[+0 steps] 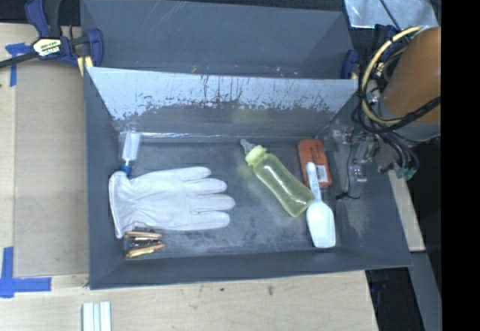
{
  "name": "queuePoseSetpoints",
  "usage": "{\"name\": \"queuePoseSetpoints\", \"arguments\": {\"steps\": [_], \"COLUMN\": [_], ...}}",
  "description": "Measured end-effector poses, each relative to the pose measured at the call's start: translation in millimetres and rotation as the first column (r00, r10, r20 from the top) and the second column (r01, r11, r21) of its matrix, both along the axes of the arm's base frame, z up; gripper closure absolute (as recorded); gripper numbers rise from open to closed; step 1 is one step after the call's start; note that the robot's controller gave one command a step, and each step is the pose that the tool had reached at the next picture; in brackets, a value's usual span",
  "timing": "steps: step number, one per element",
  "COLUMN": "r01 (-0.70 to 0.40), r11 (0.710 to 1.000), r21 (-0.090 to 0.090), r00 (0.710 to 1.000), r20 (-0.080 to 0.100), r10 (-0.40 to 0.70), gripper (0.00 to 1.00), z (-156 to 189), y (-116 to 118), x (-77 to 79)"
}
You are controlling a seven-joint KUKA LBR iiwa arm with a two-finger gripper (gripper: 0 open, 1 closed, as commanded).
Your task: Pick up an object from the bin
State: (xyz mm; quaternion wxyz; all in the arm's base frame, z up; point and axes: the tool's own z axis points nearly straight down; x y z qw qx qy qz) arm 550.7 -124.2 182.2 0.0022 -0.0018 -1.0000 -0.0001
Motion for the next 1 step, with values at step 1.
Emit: {"name": "queuePoseSetpoints", "arguments": {"steps": [1], "r01": [-0.003], "r11": [1.0], "r21": [-0.002], "r00": [1.0], "r20": [0.008], "r10": [0.003], "gripper": [0.0], "z": [4.8], "y": [0.4], "x": [1.7]}}
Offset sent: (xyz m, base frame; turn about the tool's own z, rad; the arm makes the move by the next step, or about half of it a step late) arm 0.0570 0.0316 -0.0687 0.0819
